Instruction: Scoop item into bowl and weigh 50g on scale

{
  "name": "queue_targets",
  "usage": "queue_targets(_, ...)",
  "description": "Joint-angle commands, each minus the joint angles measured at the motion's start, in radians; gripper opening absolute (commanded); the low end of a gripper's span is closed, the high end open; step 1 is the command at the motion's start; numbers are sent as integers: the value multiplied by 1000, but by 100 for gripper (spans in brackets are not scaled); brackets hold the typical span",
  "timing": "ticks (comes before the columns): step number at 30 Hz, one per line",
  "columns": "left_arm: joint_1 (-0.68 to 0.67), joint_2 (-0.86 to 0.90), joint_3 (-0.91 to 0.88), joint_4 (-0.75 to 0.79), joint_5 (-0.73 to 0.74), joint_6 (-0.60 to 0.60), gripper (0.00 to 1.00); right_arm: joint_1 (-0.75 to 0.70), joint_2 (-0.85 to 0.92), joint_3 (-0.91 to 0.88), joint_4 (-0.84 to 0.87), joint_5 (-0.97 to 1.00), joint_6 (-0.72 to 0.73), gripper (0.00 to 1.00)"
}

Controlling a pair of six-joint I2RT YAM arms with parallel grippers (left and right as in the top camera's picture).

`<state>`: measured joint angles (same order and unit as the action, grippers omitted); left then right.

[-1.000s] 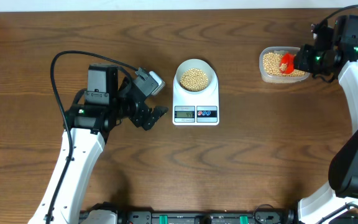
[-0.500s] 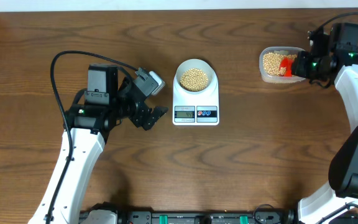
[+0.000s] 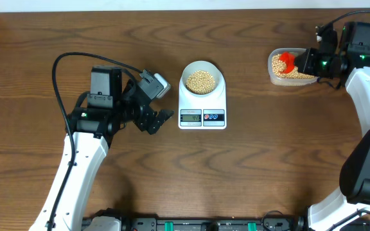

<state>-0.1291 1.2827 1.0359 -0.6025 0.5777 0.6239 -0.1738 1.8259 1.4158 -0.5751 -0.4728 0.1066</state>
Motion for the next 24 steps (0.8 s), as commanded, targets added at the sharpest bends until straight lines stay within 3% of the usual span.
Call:
queue_targets(1,-1,-2,-7,-2,13,-12,89,-3,9,-6,3,-27,12,1)
queue_targets(24,-1,-2,-7,-2,13,-12,89,-65,-31,-6,-1,-5,-18,1)
